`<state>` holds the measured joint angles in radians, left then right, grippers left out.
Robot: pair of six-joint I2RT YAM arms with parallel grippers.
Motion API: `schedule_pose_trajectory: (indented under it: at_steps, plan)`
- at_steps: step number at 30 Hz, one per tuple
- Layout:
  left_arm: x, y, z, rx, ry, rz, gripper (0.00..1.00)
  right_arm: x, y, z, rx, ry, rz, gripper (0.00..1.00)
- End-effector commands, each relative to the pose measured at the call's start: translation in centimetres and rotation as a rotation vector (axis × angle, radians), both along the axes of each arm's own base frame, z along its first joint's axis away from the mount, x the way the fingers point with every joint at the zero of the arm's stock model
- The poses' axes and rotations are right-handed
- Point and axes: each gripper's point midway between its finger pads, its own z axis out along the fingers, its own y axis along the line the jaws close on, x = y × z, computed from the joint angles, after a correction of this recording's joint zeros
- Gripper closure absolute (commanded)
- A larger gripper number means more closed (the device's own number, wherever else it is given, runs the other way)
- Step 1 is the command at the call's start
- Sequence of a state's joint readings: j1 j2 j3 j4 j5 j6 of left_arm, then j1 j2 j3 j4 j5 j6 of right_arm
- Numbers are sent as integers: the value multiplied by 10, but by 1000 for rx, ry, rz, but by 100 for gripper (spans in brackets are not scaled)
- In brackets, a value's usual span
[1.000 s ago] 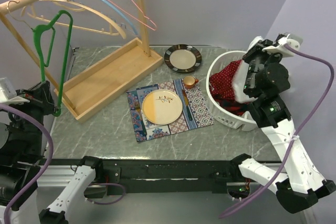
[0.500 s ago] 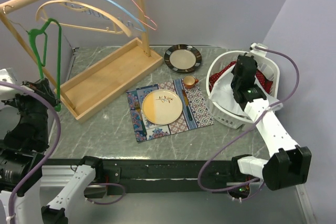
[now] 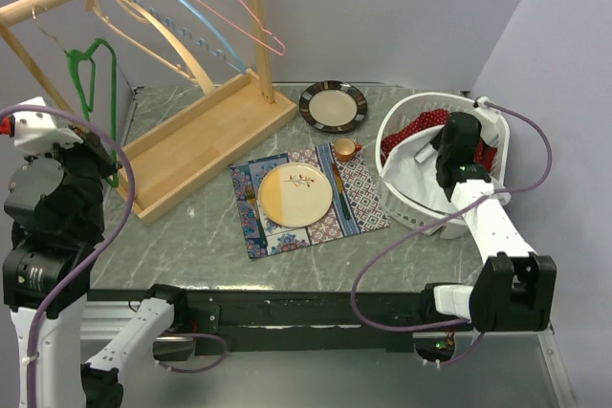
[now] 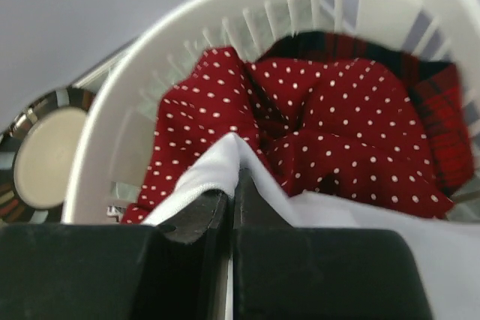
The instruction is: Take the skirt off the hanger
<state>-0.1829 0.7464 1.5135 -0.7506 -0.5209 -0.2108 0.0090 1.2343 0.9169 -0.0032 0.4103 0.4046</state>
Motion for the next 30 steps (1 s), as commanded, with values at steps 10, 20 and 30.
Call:
schedule_pose_trajectory:
  at_steps: [10, 20, 30]
  plan:
    - [8, 11, 36, 9, -80, 72, 99, 31, 75, 103, 224, -297, 430, 100]
    - [12, 8, 35, 7, -66, 57, 99, 4, -37, 45, 100, -120, -52, 100]
    - [20, 7, 29, 21, -54, 63, 99, -18, -56, 6, 78, 67, -167, 42]
